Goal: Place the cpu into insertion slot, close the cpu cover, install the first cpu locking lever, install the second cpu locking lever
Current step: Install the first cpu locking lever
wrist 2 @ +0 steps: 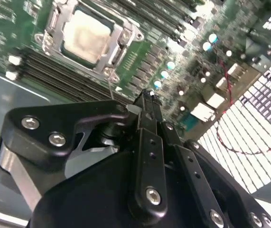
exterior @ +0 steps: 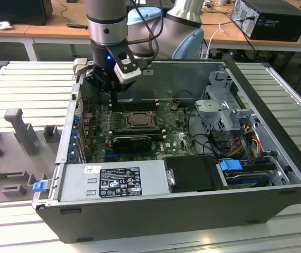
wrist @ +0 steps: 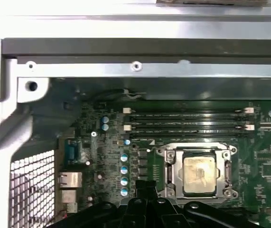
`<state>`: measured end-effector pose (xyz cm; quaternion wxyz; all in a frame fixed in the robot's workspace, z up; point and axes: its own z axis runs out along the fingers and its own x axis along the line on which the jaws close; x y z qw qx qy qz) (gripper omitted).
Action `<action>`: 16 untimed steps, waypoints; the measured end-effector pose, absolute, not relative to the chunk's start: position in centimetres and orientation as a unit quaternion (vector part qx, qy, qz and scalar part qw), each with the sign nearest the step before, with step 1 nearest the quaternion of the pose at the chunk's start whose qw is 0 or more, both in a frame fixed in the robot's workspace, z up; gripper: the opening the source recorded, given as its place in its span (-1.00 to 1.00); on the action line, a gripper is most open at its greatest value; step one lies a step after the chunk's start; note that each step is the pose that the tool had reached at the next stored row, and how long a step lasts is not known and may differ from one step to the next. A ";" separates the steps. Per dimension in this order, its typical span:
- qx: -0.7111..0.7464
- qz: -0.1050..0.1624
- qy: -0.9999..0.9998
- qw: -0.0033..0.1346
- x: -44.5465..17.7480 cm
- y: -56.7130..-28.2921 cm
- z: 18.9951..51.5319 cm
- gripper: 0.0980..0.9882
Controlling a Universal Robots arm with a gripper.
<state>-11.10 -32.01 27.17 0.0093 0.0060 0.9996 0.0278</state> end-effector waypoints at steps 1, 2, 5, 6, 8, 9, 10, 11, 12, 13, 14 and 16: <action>0.006 0.028 1.000 0.009 -11.2 -31.9 27.1 -0.98; 0.006 0.028 1.000 0.009 -11.2 -31.7 27.0 -0.98; 0.006 0.028 1.000 0.009 -11.5 -31.3 26.6 -0.98; 0.006 0.028 1.000 0.009 -11.6 -31.2 26.5 -0.98; 0.006 0.028 1.000 0.009 -11.6 -30.8 26.4 -0.98; 0.006 0.028 1.000 0.009 -11.7 -30.5 26.3 -0.98; 0.006 0.028 1.000 0.009 -11.7 -30.3 26.3 -0.98; 0.006 0.028 1.000 0.009 -11.7 -29.8 26.2 -0.98; 0.006 0.028 1.000 0.009 -11.7 -29.6 26.1 -0.98; 0.006 0.029 1.000 0.009 -11.7 -29.4 26.0 -0.98; 0.006 0.028 1.000 0.009 -11.6 -29.3 26.0 -0.98; 0.006 0.028 1.000 0.009 -11.4 -29.0 26.0 -0.98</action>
